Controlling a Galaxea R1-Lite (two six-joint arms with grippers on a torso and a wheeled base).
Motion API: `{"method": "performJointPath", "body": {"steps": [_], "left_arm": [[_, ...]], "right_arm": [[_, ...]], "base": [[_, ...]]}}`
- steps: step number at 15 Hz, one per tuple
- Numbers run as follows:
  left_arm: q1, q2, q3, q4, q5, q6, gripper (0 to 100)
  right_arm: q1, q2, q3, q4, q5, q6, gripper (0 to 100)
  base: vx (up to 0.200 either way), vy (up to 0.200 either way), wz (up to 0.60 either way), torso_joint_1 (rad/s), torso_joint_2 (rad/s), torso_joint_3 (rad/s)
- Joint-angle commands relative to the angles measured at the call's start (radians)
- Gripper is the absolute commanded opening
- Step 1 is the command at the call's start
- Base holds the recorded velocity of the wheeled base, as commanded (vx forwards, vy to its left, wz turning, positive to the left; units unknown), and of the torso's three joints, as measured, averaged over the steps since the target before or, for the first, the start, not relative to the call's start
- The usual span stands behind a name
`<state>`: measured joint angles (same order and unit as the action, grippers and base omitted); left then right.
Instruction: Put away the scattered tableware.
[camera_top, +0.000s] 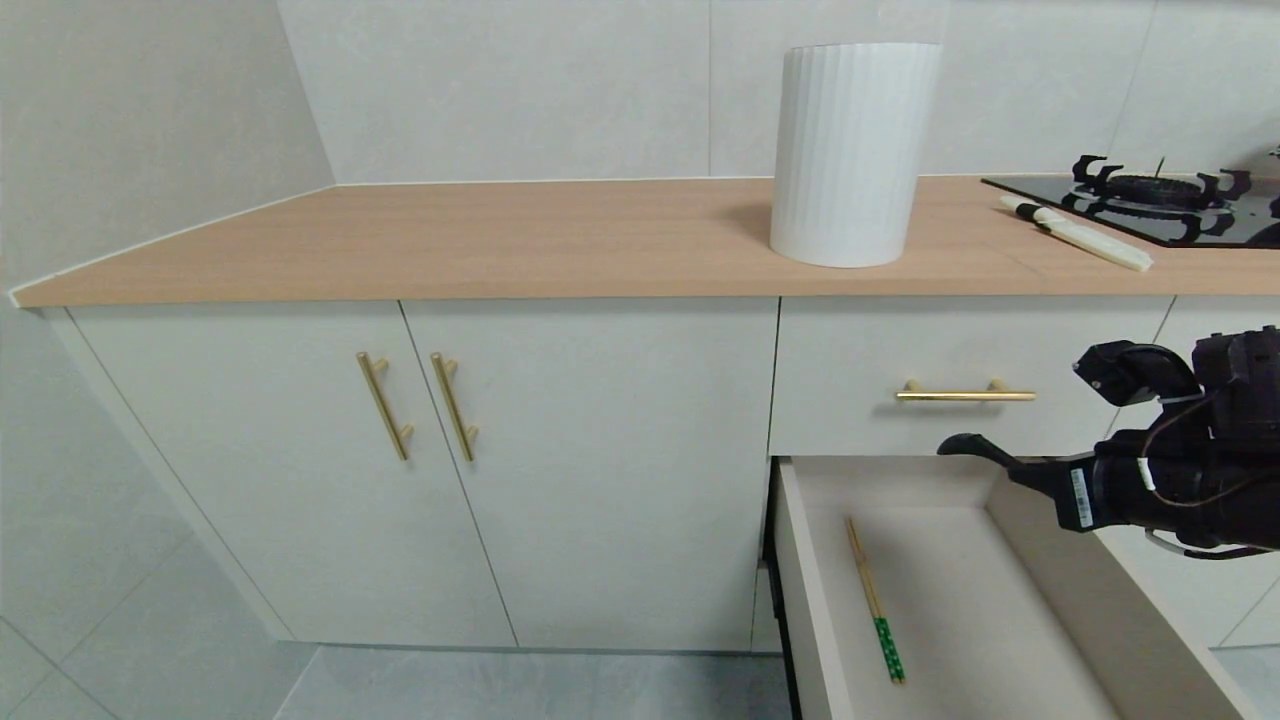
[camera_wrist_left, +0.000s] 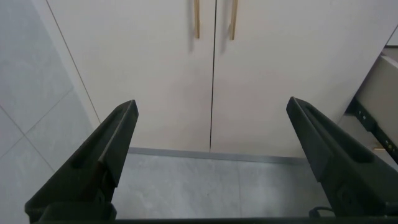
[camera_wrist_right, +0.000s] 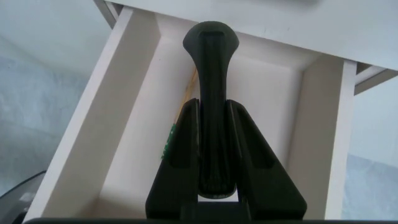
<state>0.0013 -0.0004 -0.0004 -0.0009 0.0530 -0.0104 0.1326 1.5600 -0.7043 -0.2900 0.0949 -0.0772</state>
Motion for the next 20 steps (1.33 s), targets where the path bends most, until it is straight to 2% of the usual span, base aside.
{"method": "performJointPath", "body": {"steps": [1,5,11,14,20], "left_arm": [[0.0,0.0,0.0,-0.001,0.001,0.0,100],[0.0,0.0,0.0,-0.001,-0.001,0.0,100],[0.0,0.0,0.0,-0.001,0.001,0.0,100],[0.0,0.0,0.0,-0.001,-0.001,0.0,100],[0.0,0.0,0.0,-0.001,0.001,0.0,100]], "right_arm": [[0.004,0.066,-0.001,0.0,0.0,-0.001,0],[0.004,0.267,-0.035,-0.02,-0.006,0.008,0],[0.002,0.606,-0.037,-0.224,-0.043,0.013,0],[-0.008,0.707,-0.034,-0.322,-0.09,0.013,0],[-0.008,0.782,-0.04,-0.348,-0.129,0.008,0]], "base": [[0.0,0.0,0.0,0.0,0.0,0.0],[0.0,0.0,0.0,0.0,0.0,0.0],[0.0,0.0,0.0,0.0,0.0,0.0],[0.0,0.0,0.0,0.0,0.0,0.0],[0.0,0.0,0.0,0.0,0.0,0.0]]}}
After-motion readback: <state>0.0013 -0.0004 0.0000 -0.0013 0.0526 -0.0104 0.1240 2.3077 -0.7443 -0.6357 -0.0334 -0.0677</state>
